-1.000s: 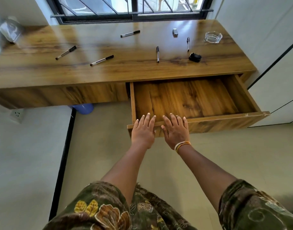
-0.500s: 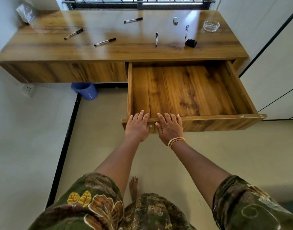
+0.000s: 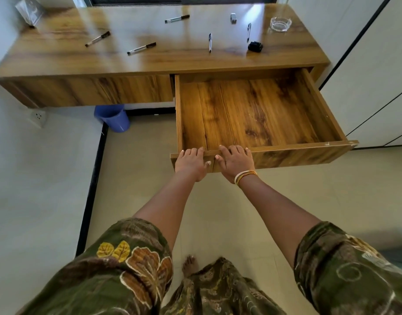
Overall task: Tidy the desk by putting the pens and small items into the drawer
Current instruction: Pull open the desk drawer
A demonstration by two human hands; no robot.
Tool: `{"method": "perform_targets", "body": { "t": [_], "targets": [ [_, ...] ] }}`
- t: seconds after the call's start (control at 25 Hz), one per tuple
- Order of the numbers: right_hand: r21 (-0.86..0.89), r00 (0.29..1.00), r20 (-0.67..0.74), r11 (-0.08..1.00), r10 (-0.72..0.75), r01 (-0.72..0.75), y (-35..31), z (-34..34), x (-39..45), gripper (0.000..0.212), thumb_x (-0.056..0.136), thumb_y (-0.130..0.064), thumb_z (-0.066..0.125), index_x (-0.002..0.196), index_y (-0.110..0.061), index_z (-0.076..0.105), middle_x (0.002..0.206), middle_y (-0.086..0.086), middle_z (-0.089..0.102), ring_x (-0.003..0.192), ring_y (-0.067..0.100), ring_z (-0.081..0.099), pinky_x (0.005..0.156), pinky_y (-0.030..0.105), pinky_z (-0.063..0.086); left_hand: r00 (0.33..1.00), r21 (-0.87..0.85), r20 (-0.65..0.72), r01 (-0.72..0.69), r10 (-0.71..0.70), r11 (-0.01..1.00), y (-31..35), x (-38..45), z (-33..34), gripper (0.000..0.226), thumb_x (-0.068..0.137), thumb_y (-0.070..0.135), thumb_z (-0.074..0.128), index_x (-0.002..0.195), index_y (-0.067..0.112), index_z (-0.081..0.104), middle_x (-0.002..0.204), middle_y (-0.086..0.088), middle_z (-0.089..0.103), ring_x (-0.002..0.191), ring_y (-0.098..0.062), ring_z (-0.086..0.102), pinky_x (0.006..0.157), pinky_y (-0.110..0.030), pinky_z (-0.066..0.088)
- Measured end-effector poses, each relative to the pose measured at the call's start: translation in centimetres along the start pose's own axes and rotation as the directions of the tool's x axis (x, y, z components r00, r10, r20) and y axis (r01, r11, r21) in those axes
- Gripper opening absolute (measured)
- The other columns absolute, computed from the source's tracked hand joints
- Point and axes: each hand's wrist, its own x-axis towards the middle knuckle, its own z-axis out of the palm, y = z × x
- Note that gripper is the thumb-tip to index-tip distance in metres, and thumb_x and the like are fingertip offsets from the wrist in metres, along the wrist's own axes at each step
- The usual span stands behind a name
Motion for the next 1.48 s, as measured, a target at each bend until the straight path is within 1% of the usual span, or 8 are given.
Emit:
{"method": "perform_targets", "body": {
  "t": [0.2, 0.32, 0.4, 0.56, 0.8, 1.0, 1.16, 1.48],
  "targets": [
    [-0.005, 0.997, 0.049, 0.999, 0.054, -0.054, -0.9, -1.0, 0.7, 0.058, 0.098, -0.053, 0.020, 0.140, -0.021, 0.043, 0.137, 0.012, 0.051, 0.130, 0.030, 0.041, 0.111, 0.055, 0.025, 0.999, -0.028, 0.026, -0.024, 0.025, 0.999, -0.4, 0.5, -1.3, 0.060, 0.099, 0.050, 0.032, 0.149, 0.017, 0.028, 0.152, -0.008, 0.036, 0.142, -0.026, 0.029, 0.118, -0.045, 0.019],
    [0.010, 0.999, 0.022, 0.999, 0.036, -0.036, -1.3, -2.0, 1.8, 0.059, 0.098, -0.055, 0.023, 0.141, -0.019, 0.042, 0.147, 0.013, 0.041, 0.135, 0.031, 0.038, 0.111, 0.055, 0.023, 0.997, -0.031, -0.072, -0.017, 0.015, 0.999, -1.4, 0.4, -2.5, 0.062, 0.099, 0.048, 0.033, 0.151, 0.017, 0.023, 0.159, -0.006, 0.024, 0.148, -0.024, 0.016, 0.121, -0.046, 0.011],
    [0.017, 1.000, 0.001, 1.000, -0.006, 0.006, -1.9, -3.1, 3.2, 0.060, 0.097, -0.055, 0.024, 0.141, -0.018, 0.041, 0.151, 0.013, 0.037, 0.137, 0.031, 0.037, 0.111, 0.056, 0.024, 0.990, -0.065, -0.139, 0.025, -0.034, 0.998, -2.4, 0.7, -3.9, 0.063, 0.099, 0.047, 0.034, 0.152, 0.017, 0.019, 0.161, -0.006, 0.017, 0.149, -0.024, 0.011, 0.121, -0.046, 0.009],
    [0.013, 0.996, -0.038, 0.997, -0.082, 0.082, -4.3, -4.9, 7.3, 0.061, 0.097, -0.056, 0.026, 0.140, -0.017, 0.042, 0.150, 0.013, 0.038, 0.137, 0.032, 0.038, 0.111, 0.056, 0.027, 0.971, -0.118, -0.202, 0.107, -0.129, 0.987, -5.5, 1.8, -6.6, 0.064, 0.099, 0.044, 0.038, 0.152, 0.015, 0.019, 0.161, -0.008, 0.017, 0.149, -0.025, 0.010, 0.121, -0.047, 0.009],
    [0.054, 0.990, -0.063, 0.990, -0.128, 0.131, -12.1, -6.0, 15.7, 0.058, 0.096, -0.055, 0.029, 0.136, -0.016, 0.045, 0.147, 0.013, 0.041, 0.134, 0.032, 0.041, 0.110, 0.056, 0.028, 0.950, -0.083, -0.261, 0.155, -0.172, 0.984, -14.8, 6.2, -10.4, 0.064, 0.099, 0.042, 0.037, 0.152, 0.013, 0.017, 0.161, -0.008, 0.015, 0.149, -0.023, 0.008, 0.122, -0.043, 0.005],
    [0.094, 0.995, -0.082, 0.994, -0.056, 0.064, -18.1, -6.2, 23.1, 0.060, 0.096, -0.055, 0.030, 0.138, -0.014, 0.043, 0.146, 0.013, 0.042, 0.134, 0.032, 0.041, 0.110, 0.055, 0.028, 0.947, -0.056, -0.296, 0.110, -0.122, 0.992, -22.9, 11.3, -15.1, 0.063, 0.099, 0.041, 0.039, 0.151, 0.012, 0.019, 0.161, -0.009, 0.016, 0.149, -0.023, 0.008, 0.122, -0.043, 0.006],
    [0.113, 0.992, -0.117, 0.992, -0.051, 0.065, -21.8, -6.6, 28.4, 0.058, 0.096, -0.055, 0.032, 0.134, -0.012, 0.045, 0.141, 0.014, 0.044, 0.129, 0.033, 0.044, 0.108, 0.055, 0.030, 0.945, -0.042, -0.309, 0.102, -0.110, 0.994, -28.8, 15.1, -17.7, 0.063, 0.098, 0.041, 0.040, 0.151, 0.012, 0.021, 0.160, -0.010, 0.017, 0.149, -0.024, 0.009, 0.121, -0.045, 0.007],
    [0.108, 0.990, -0.141, 0.994, -0.014, 0.029, -24.5, -6.9, 38.0, 0.055, 0.096, -0.052, 0.033, 0.132, -0.012, 0.044, 0.139, 0.013, 0.044, 0.128, 0.032, 0.044, 0.107, 0.053, 0.032, 0.962, -0.051, -0.255, 0.085, -0.095, 0.995, -33.9, 23.1, -20.0, 0.064, 0.098, 0.041, 0.040, 0.151, 0.011, 0.020, 0.160, -0.010, 0.017, 0.149, -0.025, 0.009, 0.121, -0.044, 0.005]
  ]
}}
